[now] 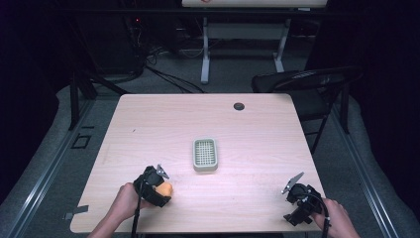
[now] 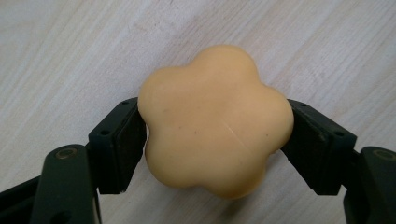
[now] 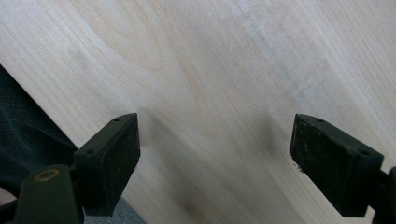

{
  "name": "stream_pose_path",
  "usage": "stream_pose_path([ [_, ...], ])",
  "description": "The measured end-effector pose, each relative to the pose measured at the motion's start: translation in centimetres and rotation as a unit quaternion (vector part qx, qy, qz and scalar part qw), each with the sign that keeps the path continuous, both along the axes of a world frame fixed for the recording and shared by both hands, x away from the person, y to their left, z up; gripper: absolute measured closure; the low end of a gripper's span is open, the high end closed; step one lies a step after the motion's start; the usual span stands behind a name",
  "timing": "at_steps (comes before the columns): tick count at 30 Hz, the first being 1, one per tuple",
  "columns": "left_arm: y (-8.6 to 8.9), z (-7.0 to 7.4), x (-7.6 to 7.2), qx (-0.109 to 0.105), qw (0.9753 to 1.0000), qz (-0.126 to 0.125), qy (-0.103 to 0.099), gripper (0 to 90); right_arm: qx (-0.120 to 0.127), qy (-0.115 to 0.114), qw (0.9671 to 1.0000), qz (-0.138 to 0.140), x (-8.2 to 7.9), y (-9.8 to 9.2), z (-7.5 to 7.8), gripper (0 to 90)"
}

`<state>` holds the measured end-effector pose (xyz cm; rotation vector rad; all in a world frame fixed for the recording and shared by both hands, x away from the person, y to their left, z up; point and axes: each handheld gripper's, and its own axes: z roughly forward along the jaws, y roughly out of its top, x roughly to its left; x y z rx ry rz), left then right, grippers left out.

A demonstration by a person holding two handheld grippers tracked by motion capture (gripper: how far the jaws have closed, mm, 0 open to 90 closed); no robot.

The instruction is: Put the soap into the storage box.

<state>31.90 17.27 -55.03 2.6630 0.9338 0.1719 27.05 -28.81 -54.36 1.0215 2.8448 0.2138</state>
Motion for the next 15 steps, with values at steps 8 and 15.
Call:
stream_pose_path([
  [8, 0.25, -0.14, 0.09, -0.011, 0.9999, 0.007, 0.007, 25.7, 0.009, -0.003, 0.9999, -0.007, -0.13, 0.06, -0.12, 15.8],
  [15, 0.57, -0.12, -0.16, -0.006, 0.9999, 0.011, 0.008, 21.6, 0.005, -0.003, 1.0000, -0.005, -0.11, 0.02, -0.05, 15.7],
])
